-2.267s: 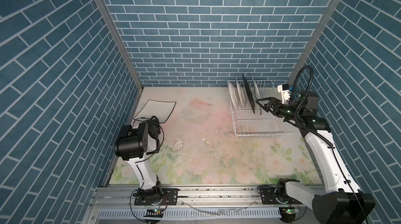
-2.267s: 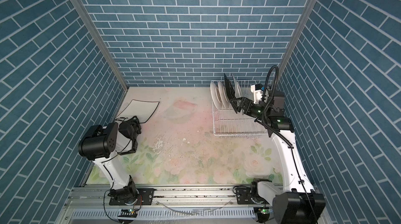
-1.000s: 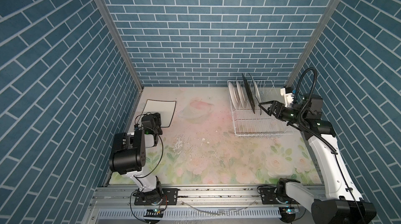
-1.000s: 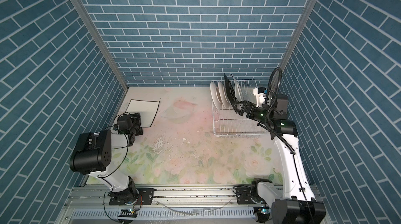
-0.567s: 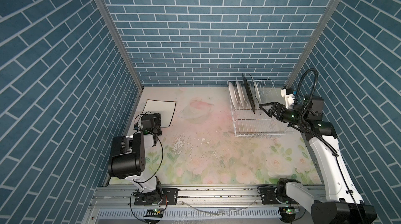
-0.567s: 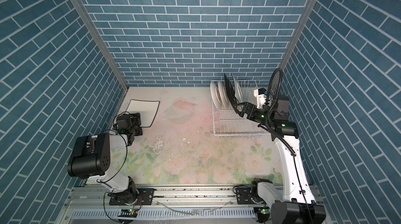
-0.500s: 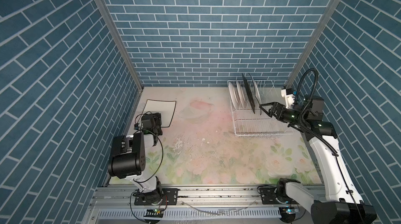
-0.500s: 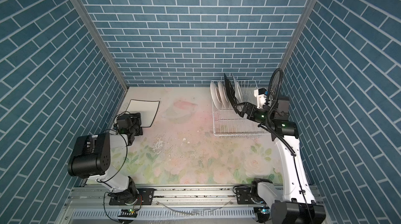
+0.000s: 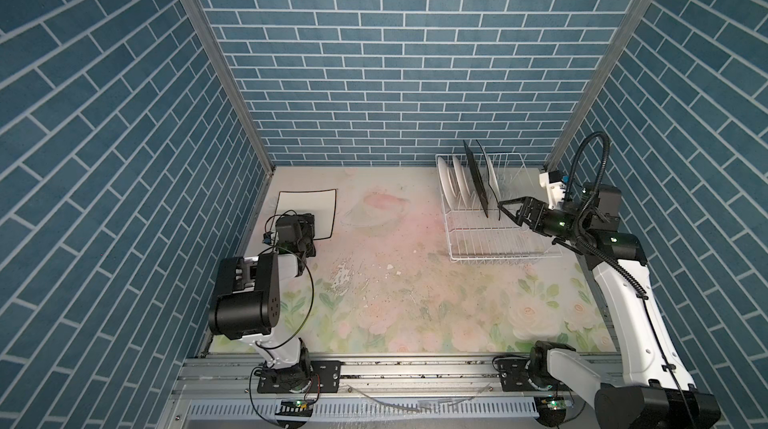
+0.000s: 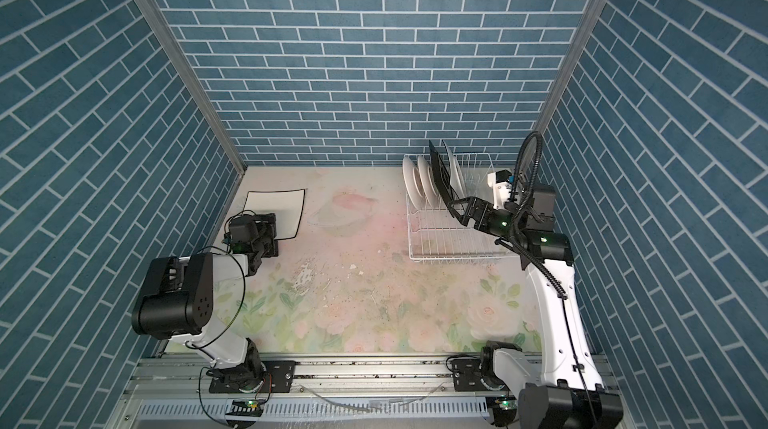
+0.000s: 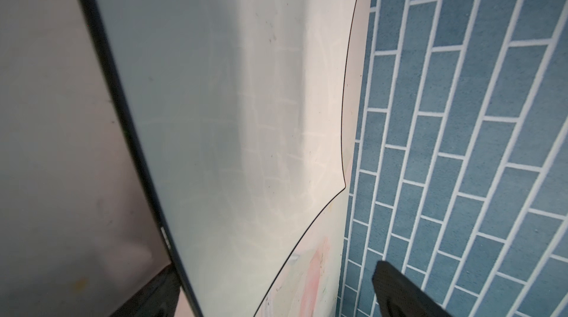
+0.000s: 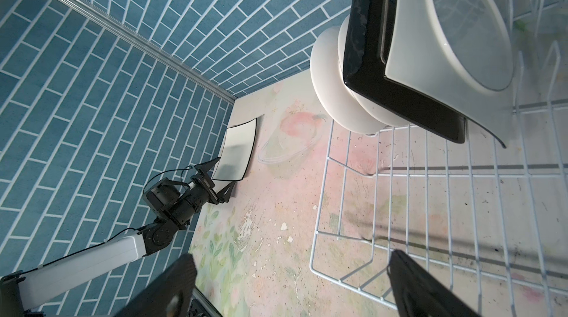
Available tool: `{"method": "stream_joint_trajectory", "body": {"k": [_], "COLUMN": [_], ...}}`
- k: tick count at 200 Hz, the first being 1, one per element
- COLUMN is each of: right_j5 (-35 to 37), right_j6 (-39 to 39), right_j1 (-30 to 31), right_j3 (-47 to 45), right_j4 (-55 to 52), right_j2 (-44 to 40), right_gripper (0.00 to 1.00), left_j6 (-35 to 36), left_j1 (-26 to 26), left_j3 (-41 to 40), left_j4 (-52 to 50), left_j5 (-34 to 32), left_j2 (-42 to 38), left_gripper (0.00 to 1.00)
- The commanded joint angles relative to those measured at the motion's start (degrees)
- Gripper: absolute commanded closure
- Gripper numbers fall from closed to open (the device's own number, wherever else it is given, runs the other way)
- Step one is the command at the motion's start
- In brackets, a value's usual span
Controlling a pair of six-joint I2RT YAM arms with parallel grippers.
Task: Unload the plates from the dish rack
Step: Rotate a plate at the top-left of the table, then pick up the plate from the dish rack.
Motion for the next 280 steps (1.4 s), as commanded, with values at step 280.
{"method": "stream_joint_trajectory", "body": {"k": [280], "right_j5": [57.1], "right_j6": [-12.9], "right_j1": [17.6], "right_j3": [14.2], "right_j4": [-21.2], "right_j2": [11.8], "right_gripper": [0.01], "left_j6": [37.7], "left_j1": [-24.0], "left_j3": [-0.9], "left_j4": [-40.9], "left_j5": [5.1], "left_j2": [-47.8], "left_gripper": [0.0]}}
